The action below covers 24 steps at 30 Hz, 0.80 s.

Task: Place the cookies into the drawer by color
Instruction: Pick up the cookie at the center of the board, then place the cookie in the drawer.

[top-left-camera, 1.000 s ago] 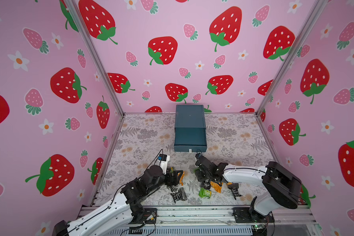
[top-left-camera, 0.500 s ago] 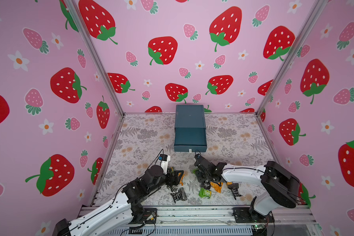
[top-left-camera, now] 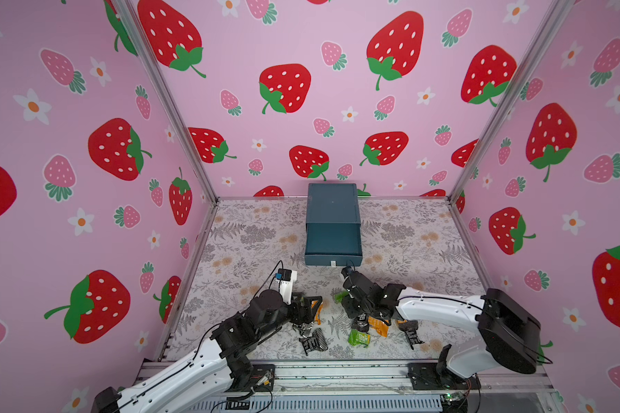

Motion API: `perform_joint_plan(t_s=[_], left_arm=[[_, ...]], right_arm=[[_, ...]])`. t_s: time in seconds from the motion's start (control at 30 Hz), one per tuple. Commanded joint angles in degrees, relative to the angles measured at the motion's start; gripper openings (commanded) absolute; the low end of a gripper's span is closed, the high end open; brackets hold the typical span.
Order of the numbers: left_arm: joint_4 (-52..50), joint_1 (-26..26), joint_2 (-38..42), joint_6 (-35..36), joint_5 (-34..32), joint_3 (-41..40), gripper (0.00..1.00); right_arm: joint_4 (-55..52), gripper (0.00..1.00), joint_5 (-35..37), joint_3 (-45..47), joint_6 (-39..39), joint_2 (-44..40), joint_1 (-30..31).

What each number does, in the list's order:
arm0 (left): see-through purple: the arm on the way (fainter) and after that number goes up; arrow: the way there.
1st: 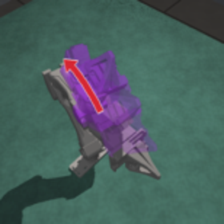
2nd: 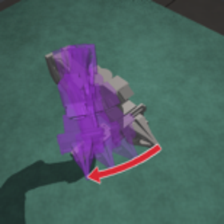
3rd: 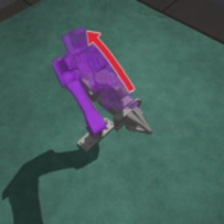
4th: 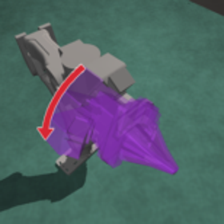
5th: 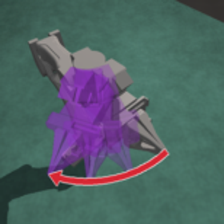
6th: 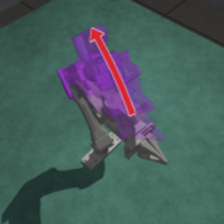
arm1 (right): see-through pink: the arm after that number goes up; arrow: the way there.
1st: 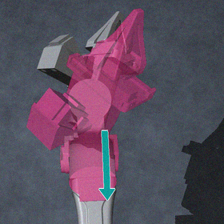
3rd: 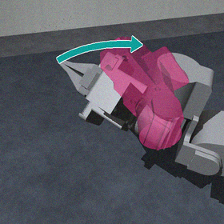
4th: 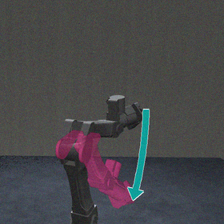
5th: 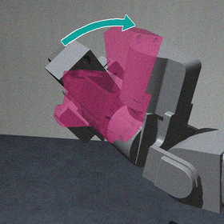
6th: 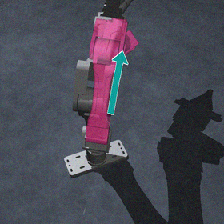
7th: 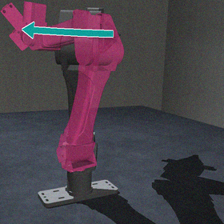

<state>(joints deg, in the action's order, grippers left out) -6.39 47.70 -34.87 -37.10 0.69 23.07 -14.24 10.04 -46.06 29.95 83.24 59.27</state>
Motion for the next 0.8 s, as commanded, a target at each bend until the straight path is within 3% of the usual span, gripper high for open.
perform_joint_plan(t_s=[0.0,0.2,0.27,0.37,0.5,0.6,0.77], left_arm=[[3.9,-0.8,2.7,-1.1,5.2,3.0,0.89],[0.0,-3.5,3.2,-0.2,11.1,10.4,0.90],[-3.0,-5.2,2.5,0.5,13.0,13.7,0.90],[-4.2,-8.8,1.6,-0.6,13.7,16.2,0.90],[-5.0,-12.7,-2.2,-1.2,14.5,19.4,0.90],[-6.0,-13.0,-5.7,0.3,11.1,22.0,0.89],[-7.9,-13.0,-13.1,3.7,3.1,25.7,0.89]], right_arm=[[-0.6,0.27,-5.4,-2.0,-0.4,-5.3,0.4],[-0.6,0.25,-17.6,-4.8,0.3,-15.3,0.2],[-2.4,0.24,-18.5,-7.2,0.6,-17.2,0.0],[-6.7,0.23,-16.6,-12.1,-0.3,-19.4,-0.3],[-14.7,0.23,-7.8,-20.5,0.7,-18.4,-4.2],[-19.8,0.24,-1.4,-27.4,2.0,-13.8,-7.2],[-24.4,0.24,2.2,-38.0,3.4,-1.8,-10.1]])
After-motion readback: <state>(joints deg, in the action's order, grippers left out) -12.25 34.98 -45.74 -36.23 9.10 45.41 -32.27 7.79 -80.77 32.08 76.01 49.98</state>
